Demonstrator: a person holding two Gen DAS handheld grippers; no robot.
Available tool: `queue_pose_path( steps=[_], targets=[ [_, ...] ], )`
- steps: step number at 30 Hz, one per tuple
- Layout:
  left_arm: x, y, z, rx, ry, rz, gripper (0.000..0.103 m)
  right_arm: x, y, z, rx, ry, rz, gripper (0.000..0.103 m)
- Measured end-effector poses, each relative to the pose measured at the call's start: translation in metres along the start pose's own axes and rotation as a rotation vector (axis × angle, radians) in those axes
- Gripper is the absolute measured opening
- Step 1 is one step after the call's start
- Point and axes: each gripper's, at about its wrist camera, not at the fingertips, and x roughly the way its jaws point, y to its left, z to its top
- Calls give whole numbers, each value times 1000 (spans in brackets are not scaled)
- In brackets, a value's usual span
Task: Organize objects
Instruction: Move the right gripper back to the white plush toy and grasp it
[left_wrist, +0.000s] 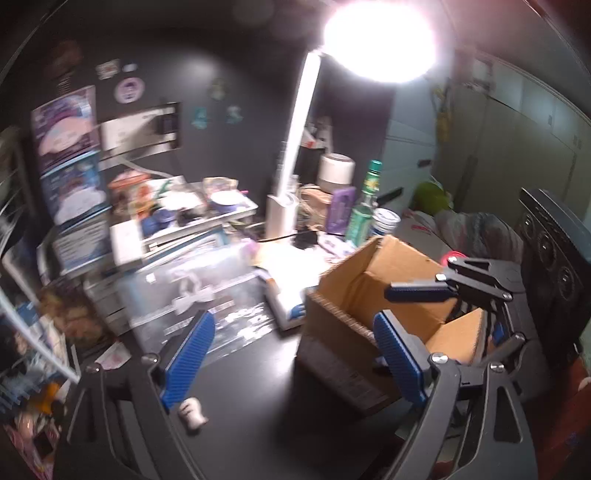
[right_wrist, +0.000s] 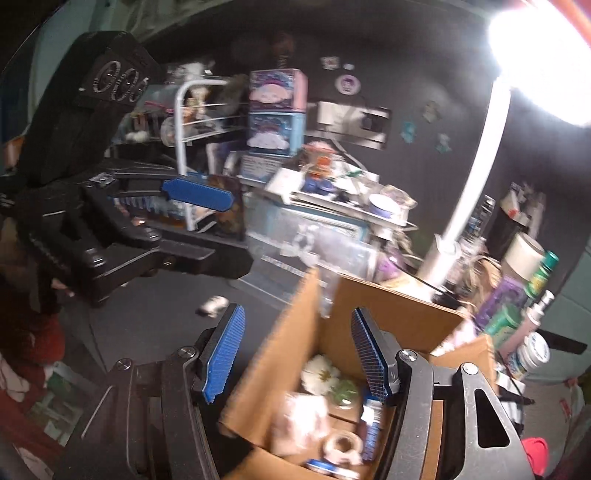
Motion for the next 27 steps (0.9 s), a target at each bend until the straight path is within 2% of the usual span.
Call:
queue_pose_path(
  steps=[5, 9, 12, 15, 22, 27],
  targets=[
    [-20, 40, -33, -74, -24, 87, 87, 26, 52, 13, -46, 8, 129, 57],
    [-25, 75, -62, -148, -22, 132, 92, 60, 87, 12, -45, 69, 231, 57],
    [-23, 97, -84, -184, -7, 175, 92, 93, 110, 4, -54, 128, 257, 57],
    [-18, 115, -106, -229, 12, 177, 92, 126, 123, -7, -32, 177, 287, 57],
    [-7, 141, -139, -286, 44, 204, 92, 195, 116, -27, 57, 249, 243, 57],
    [-3, 152, -149, -323, 47, 194, 92, 231, 109, -33, 40, 269, 161, 54]
  ],
)
